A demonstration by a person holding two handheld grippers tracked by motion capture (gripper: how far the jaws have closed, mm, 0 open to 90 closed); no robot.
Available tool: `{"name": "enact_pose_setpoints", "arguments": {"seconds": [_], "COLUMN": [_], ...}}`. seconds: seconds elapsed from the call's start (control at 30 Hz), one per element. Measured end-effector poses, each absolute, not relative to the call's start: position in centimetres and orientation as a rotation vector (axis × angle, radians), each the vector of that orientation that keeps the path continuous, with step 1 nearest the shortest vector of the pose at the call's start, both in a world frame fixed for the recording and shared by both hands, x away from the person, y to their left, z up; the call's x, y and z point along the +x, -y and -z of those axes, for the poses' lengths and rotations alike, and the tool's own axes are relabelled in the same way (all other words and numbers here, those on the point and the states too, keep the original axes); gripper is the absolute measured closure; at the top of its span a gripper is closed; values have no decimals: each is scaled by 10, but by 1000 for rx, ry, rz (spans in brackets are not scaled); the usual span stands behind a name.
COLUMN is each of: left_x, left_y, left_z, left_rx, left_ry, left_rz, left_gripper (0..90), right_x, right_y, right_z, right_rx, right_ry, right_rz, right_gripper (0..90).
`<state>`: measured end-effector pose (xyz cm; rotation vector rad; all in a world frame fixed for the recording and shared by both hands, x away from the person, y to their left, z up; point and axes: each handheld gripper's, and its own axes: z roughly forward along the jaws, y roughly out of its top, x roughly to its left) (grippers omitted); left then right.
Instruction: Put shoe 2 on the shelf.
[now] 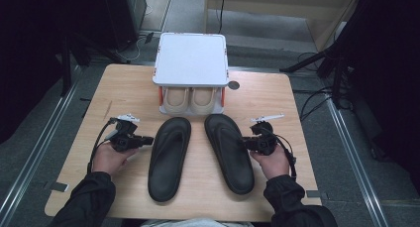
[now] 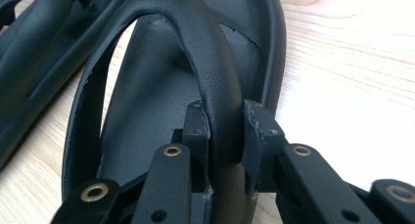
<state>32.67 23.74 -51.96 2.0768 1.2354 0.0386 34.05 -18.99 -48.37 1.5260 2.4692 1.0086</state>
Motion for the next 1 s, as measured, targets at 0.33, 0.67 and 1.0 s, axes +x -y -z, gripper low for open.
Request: {"name": "enact_pose_setpoints", "arguments": {"seconds": [0.33, 0.67, 1.0], "left_x": [326, 324, 322], "left_y": [-234, -226, -221], "left_z": [520, 519, 519], "left_rx": [2087, 2111, 2128], "left_ry": [-1235, -1205, -1183], "left_rz": [-4, 9, 34], "left_gripper": [897, 896, 900], "right_x": [344, 344, 343], "right_y": [169, 158, 156], "right_z": [494, 497, 498], "right_rx": [1482, 1456, 1454], "right_ry": [-2509, -2529, -2542], "right_rz": [-949, -944, -953], "right_gripper": [742, 741, 739]}}
